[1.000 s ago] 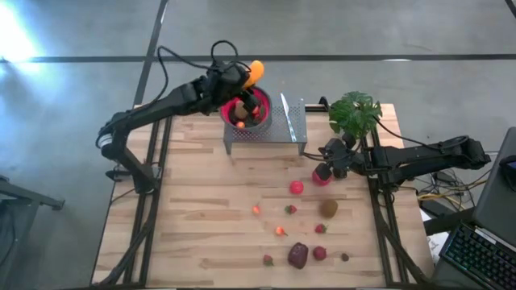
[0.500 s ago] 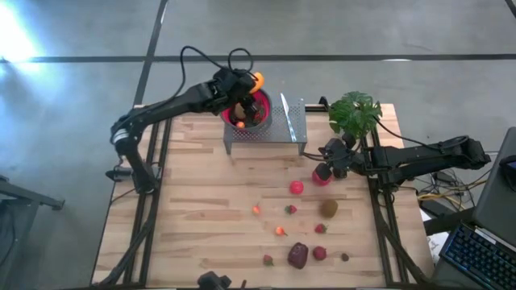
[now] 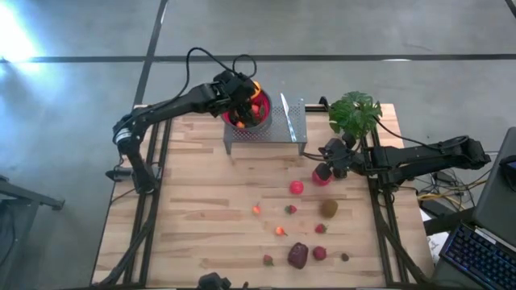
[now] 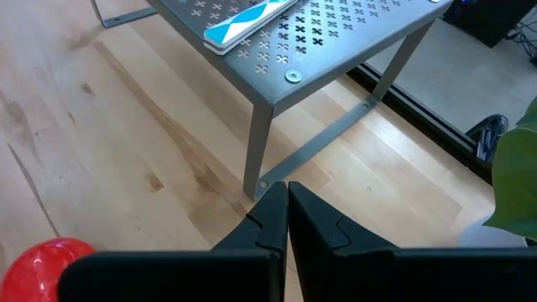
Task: Pick & Place Fruit
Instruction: Put the yellow mango into the red strainer bowl on the shelf
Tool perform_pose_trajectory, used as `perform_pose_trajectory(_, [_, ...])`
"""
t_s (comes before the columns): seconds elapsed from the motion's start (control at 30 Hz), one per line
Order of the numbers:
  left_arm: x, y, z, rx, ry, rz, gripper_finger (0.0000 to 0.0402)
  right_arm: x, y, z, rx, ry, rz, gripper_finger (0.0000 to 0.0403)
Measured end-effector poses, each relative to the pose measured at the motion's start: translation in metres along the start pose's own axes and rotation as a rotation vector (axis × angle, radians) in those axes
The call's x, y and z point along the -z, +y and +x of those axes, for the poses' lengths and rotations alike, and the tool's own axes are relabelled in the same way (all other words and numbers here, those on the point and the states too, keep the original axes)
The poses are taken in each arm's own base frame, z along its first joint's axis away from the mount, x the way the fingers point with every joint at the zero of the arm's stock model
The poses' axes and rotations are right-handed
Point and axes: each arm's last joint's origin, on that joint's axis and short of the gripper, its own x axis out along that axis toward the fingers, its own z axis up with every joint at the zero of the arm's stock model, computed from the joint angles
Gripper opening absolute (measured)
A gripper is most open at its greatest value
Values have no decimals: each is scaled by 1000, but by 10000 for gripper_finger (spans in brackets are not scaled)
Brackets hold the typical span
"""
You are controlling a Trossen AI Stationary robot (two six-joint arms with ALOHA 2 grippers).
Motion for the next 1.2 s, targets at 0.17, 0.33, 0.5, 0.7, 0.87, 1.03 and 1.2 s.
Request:
perform_pose_trajectory(0.17, [2, -1, 0, 13, 18, 13, 238, 0, 0, 0, 0, 0, -1, 8])
perform_pose_trajectory(0.33, [4, -1, 0, 18, 38, 24, 238, 0, 0, 0, 0, 0, 0, 8])
perform_pose_trajectory(0.5, [5, -2, 0, 38, 38, 25, 238, 0, 0, 0, 0, 0, 0, 8])
perform_pose_trajectory(0.7, [5, -2, 0, 47, 46, 25, 239, 0, 0, 0, 0, 0, -1, 8])
perform_pose_trajectory(0.87, [6, -2, 0, 49, 54, 27, 254, 0, 0, 0, 0, 0, -2, 8])
perform_pose_trajectory(1.03, [6, -2, 0, 49, 54, 27, 286, 0, 0, 0, -1, 0, -2, 8])
perform_pose_trajectory(1.2, [6, -2, 0, 49, 54, 46, 303, 0, 0, 0, 0, 0, -2, 8])
